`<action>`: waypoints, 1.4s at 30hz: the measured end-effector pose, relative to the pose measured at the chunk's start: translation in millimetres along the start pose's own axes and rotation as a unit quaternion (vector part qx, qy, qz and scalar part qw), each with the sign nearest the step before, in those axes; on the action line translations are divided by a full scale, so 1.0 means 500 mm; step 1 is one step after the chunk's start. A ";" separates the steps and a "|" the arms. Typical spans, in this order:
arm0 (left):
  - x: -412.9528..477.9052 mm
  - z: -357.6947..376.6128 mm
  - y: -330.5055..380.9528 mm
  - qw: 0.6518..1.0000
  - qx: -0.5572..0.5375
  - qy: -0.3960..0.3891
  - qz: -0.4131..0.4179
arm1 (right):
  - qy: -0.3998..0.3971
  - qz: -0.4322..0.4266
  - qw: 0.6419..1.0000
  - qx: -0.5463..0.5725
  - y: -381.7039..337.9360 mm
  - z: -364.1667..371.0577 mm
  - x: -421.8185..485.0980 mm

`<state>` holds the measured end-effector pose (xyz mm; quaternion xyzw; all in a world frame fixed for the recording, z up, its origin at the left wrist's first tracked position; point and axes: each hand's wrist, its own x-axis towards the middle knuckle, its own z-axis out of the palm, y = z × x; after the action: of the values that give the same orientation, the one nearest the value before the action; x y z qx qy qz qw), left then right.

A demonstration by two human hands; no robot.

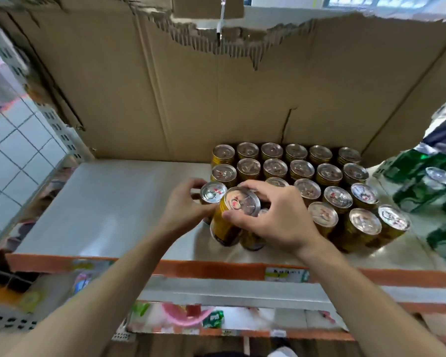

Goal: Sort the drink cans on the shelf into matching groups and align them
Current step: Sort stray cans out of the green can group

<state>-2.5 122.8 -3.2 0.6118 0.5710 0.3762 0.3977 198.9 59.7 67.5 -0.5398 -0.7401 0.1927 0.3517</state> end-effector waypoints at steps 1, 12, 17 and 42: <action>0.001 0.000 -0.003 1.000 0.013 -0.015 0.013 | 0.003 0.004 1.000 -0.011 -0.004 0.004 -0.006; -0.012 -0.044 -0.024 0.995 -0.093 -0.026 0.010 | -0.006 -0.014 0.977 -0.211 -0.011 0.073 -0.018; -0.024 -0.073 -0.038 0.993 -0.112 -0.021 -0.003 | -0.006 -0.067 0.959 -0.276 0.012 0.103 -0.004; -0.083 0.040 0.008 0.991 0.059 -0.105 0.054 | -0.059 0.171 0.918 -0.352 0.112 0.062 -0.052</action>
<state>14.7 80.1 -7.6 0.7005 0.5131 0.2963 0.3978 217.7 57.4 1.0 -0.7344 -0.6763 0.0086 0.0564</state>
